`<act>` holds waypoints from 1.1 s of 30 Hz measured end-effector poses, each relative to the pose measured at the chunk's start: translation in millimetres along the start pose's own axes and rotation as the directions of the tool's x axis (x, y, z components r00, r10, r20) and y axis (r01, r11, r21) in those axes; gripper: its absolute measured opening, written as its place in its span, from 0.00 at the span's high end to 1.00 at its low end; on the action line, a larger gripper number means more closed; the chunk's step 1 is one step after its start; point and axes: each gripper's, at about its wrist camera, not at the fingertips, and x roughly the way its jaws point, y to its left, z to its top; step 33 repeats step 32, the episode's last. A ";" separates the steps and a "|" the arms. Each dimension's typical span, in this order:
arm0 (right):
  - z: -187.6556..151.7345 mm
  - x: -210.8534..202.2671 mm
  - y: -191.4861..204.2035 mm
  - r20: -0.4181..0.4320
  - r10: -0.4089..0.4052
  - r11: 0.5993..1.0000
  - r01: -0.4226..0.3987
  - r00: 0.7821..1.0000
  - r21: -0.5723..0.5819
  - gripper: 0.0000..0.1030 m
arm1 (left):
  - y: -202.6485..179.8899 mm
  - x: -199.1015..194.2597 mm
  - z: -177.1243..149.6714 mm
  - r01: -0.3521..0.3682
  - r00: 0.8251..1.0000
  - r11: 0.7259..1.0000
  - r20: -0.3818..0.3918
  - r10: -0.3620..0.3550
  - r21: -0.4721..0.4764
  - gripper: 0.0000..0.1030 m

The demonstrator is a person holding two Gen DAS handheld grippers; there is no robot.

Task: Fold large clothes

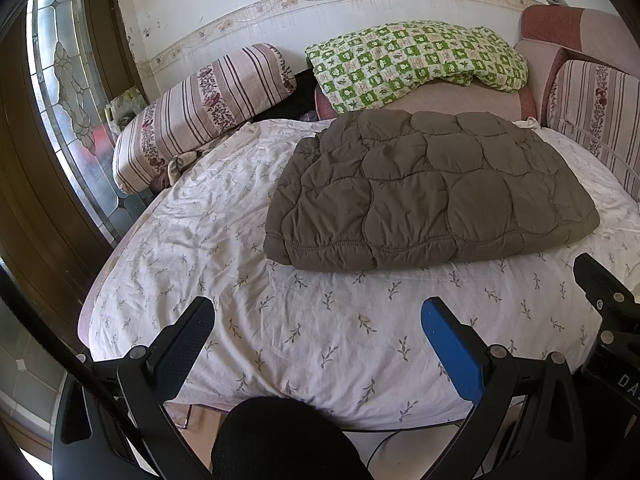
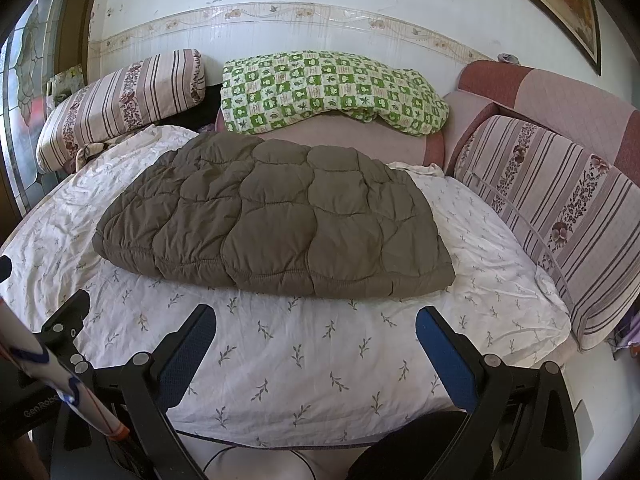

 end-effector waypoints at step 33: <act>-0.2 -25.6 -1.5 0.037 -0.008 1.000 0.007 0.999 0.010 0.01 | 10.6 -13.3 1.7 0.103 0.994 0.994 -0.034 -0.105 -0.038 0.00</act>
